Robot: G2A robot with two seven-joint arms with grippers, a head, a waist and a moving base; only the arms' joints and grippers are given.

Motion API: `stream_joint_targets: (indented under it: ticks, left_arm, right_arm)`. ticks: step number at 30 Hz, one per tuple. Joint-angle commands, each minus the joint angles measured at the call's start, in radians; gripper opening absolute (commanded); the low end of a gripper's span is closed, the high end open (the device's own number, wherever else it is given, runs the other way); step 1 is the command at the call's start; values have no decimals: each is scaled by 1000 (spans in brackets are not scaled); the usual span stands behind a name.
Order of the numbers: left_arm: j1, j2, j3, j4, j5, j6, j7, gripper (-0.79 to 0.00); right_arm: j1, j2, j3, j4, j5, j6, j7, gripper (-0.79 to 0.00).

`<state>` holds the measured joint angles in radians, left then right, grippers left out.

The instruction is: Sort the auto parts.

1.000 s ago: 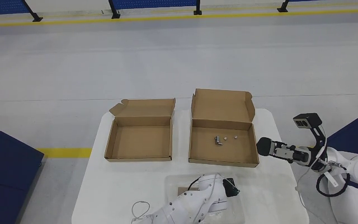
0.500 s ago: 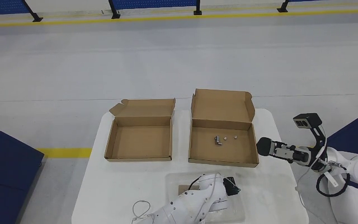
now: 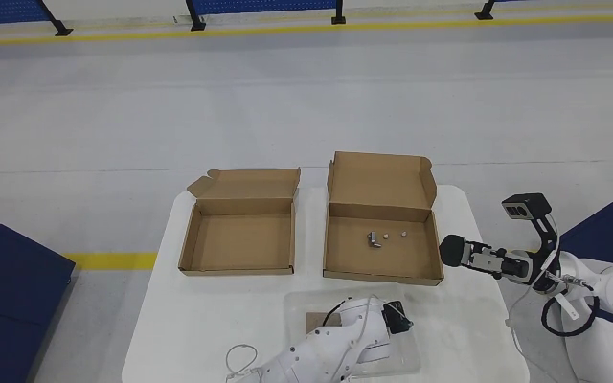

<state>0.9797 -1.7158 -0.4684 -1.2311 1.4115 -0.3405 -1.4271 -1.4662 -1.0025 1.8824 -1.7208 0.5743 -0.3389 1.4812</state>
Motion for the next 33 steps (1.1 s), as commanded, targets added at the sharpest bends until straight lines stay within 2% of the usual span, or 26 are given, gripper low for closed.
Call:
stream_joint_targets:
  ticks: [1, 15, 17, 19, 23, 26, 30, 33]
  left_arm:
    - [3, 1, -2, -6, 3, -1, -3, -785]
    - [21, 8, -11, -32, 16, -4, -28, -785]
    - [22, 8, -11, -31, 16, -7, -29, -631]
    - [23, 7, -10, -29, 18, -7, -27, -616]
    - [23, 5, -8, -22, 18, -6, -24, -634]
    - [22, 3, -7, -17, 19, -5, -21, -683]
    - [20, 1, -7, -10, 18, -5, -17, -693]
    - [19, 0, -8, -4, 18, -5, -14, -785]
  right_arm:
    - [0, 0, 0, 0, 0, 0, 0, 0]
    - [0, 0, 0, 0, 0, 0, 0, 0]
    - [0, 0, 0, 0, 0, 0, 0, 0]
    - [0, 0, 0, 0, 0, 0, 0, 0]
    - [0, 0, 0, 0, 0, 0, 0, 0]
    - [0, 0, 0, 0, 0, 0, 0, 0]
    - [0, 0, 0, 0, 0, 0, 0, 0]
    - [0, 0, 0, 0, 0, 0, 0, 0]
